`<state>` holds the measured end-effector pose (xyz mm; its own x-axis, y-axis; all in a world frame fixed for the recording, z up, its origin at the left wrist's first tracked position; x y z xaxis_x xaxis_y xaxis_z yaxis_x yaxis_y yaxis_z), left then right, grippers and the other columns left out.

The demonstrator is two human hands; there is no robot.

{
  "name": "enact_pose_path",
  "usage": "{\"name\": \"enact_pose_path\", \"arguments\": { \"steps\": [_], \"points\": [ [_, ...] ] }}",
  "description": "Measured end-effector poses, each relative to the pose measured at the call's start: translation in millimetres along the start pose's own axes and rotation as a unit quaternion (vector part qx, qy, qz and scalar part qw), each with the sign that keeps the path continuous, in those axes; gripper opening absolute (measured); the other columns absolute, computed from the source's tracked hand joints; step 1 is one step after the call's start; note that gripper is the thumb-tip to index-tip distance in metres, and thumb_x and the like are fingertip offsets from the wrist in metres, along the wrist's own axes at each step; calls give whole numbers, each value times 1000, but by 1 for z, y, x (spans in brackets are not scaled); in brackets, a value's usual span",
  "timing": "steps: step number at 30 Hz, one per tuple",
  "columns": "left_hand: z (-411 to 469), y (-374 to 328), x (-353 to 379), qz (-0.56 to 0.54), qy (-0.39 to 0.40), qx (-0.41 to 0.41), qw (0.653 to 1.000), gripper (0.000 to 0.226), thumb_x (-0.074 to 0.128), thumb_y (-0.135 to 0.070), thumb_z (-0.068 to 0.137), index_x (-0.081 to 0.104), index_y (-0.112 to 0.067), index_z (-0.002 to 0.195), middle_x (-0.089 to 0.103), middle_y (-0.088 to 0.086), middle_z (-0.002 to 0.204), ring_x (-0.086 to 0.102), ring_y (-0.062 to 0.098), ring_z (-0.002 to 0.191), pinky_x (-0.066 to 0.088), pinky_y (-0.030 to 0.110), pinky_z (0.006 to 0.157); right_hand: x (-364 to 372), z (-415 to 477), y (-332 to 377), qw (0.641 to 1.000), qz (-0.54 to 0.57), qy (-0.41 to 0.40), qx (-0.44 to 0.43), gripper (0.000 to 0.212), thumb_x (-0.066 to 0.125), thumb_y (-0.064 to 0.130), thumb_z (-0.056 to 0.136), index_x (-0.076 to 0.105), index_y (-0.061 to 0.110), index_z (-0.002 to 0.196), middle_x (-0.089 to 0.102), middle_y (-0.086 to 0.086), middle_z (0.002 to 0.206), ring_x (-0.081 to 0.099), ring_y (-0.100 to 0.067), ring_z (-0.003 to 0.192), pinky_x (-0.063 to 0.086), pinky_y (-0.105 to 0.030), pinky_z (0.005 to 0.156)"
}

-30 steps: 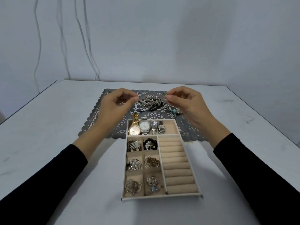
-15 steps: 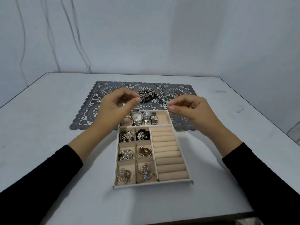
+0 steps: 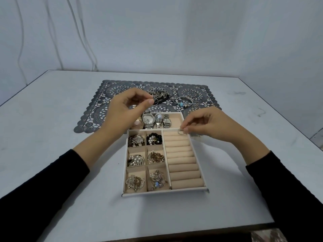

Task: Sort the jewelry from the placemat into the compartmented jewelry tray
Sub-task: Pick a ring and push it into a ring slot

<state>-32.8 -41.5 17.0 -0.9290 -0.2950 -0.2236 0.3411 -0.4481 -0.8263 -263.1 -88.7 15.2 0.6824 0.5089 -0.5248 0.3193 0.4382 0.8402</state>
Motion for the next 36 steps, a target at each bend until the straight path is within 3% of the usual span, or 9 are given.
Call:
{"name": "enact_pose_path", "arguments": {
  "steps": [3, 5, 10, 18, 36],
  "points": [
    [0, -1, 1, 6, 1, 8, 1000, 10, 73, -14, 86, 70, -22, 91, 70, -14, 83, 64, 4, 80, 52, 18, 71, 0, -1, 2, 1000, -20, 7, -2, 11, 76, 2, 78, 75, 6, 88, 72, -11, 81, 66, -23, 72, 56, -39, 75],
    [0, -1, 1, 6, -1, 11, 1000, 11, 73, -13, 85, 70, -21, 91, 70, -13, 84, 65, 4, 81, 51, 18, 76, 1, -2, 3, 999, -31, 12, -6, 11, 76, 2, 78, 75, 6, 88, 73, -9, 82, 68, -27, 76, 57, -38, 76],
    [1, 0, 0, 14, 0, 15, 1000, 10, 73, -13, 86, 70, -19, 92, 71, -8, 87, 66, 8, 84, 53, 20, 79, 4, -2, 6, 998, -57, 16, -23, 10, 76, 5, 78, 76, 9, 87, 73, -2, 83, 69, -15, 80, 56, -24, 77],
    [1, 0, 0, 12, 1, 15, 1000, 11, 73, -13, 85, 70, -22, 90, 70, -12, 84, 65, 6, 83, 52, 19, 78, 7, 0, 6, 988, -141, 48, -37, 12, 74, 8, 81, 76, 17, 89, 70, 6, 85, 65, -9, 82, 55, -30, 78],
    [1, 1, 0, 20, 4, 11, 1000, 8, 73, -15, 86, 71, -16, 94, 71, -6, 88, 66, 9, 84, 53, 21, 80, 5, 3, 5, 993, -103, 61, 12, 11, 71, 8, 84, 75, 16, 90, 72, 2, 85, 67, -14, 83, 57, -31, 79]
  ]
}}
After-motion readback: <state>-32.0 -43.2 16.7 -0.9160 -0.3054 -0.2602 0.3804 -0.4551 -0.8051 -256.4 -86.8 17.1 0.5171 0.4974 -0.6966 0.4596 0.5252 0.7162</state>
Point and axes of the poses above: each hand's wrist, its own z-axis towards the middle knuckle, its own x-axis out of the palm, y = z × x, the point moved 4 cm from there along z, towards the middle knuckle
